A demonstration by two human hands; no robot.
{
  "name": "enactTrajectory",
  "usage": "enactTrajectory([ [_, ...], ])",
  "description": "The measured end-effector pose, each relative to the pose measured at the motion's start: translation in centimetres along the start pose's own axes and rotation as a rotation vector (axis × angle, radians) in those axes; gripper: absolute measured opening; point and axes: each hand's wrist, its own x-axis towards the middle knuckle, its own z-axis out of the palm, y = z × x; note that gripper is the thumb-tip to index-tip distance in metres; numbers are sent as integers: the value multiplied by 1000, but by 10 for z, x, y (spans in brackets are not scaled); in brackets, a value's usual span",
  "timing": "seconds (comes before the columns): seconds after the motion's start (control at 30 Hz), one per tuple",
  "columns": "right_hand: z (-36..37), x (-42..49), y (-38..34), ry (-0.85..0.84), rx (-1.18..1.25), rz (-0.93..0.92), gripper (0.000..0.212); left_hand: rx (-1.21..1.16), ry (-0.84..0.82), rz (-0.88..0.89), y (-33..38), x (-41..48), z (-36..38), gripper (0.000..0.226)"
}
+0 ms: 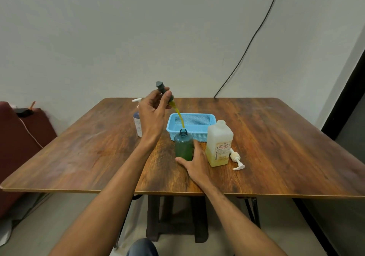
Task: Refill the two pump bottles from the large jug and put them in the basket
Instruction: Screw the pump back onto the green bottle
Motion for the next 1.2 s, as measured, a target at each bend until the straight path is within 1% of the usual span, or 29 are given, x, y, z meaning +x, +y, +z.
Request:
enactTrajectory([
  [0.17,1,1,2,5,4,-11,90,56,-13,-41,-16,-4,5,22],
  [0.3,0,2,3,7,17,-20,90,137,-57,-78,-34,-13,5,6],
  [0.4,1,3,3,5,31,-14,89,172,-100,-117,-47,-21,5,3],
  [0.53,1,3,4,-3,39,-3,89,194,-138,-189,-58,-30,8,25],
  [0.67,1,3,5,-7,37,-3,88,251,-163,-223,-64,-37,8,47],
  [0.73,1,4,4,-4,36,-10,88,272,-166,-234,-68,-40,7,52],
  [0.83,2,4,5,0,37,-7,88,327,-175,-223,-74,-43,7,43],
  [1.0,2,4,5,-2,42,1,89,367,-212,-177,-80,-45,5,39],
  [1.1,2,4,5,-3,46,1,87,363,-294,-205,-77,-44,3,34],
  [1.2,2,3,6,-6,59,-4,88,305,-404,-258,-74,-42,0,26],
])
